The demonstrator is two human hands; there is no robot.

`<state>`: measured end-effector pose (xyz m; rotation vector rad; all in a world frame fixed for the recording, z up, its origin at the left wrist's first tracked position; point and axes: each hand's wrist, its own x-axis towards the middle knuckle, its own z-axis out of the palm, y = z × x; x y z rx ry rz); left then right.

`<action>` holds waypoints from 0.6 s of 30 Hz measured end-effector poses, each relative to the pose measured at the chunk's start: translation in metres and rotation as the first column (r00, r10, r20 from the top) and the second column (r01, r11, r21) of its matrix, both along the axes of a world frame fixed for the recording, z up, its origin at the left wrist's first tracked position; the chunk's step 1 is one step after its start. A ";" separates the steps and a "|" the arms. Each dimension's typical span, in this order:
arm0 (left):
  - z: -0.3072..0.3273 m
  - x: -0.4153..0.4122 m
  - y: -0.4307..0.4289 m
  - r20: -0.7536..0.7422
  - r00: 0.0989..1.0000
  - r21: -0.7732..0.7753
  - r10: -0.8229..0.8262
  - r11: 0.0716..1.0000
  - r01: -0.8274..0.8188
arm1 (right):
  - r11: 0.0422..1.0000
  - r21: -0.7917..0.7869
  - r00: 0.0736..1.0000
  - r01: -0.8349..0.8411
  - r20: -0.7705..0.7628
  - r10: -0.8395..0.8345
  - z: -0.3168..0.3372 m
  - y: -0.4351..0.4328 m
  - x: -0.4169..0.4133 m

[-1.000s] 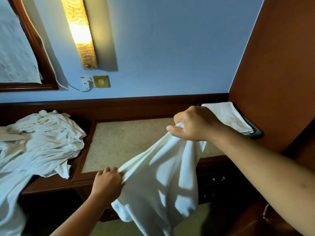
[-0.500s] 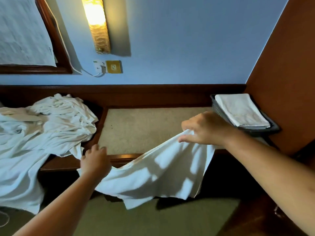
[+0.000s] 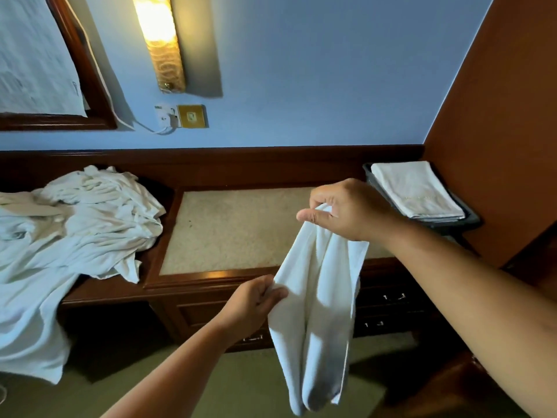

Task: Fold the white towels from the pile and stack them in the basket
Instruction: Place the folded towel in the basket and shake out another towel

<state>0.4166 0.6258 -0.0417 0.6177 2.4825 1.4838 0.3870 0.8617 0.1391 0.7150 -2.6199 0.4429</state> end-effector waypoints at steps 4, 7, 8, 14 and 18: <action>-0.041 0.010 -0.036 0.065 0.996 -0.242 0.056 0.970 -0.039 | 0.962 -0.175 0.977 0.211 0.073 -0.201 0.006 0.044 -0.005; -0.068 0.022 -0.062 0.186 0.981 -0.529 -0.061 0.835 0.152 | 0.915 -0.273 0.954 0.298 0.117 -0.276 0.000 0.065 -0.012; -0.069 0.024 -0.063 0.186 0.980 -0.562 -0.070 0.810 0.165 | 0.910 -0.280 0.950 0.307 0.137 -0.279 0.000 0.063 -0.012; 0.011 0.018 0.003 -0.195 0.980 -0.042 0.049 0.997 -0.058 | 0.994 -0.050 0.942 0.101 0.326 -0.080 -0.014 0.008 0.007; 0.058 0.021 0.033 -0.365 0.923 0.165 0.126 0.984 -0.069 | 0.990 -0.095 0.940 0.107 0.333 -0.070 -0.017 -0.011 0.008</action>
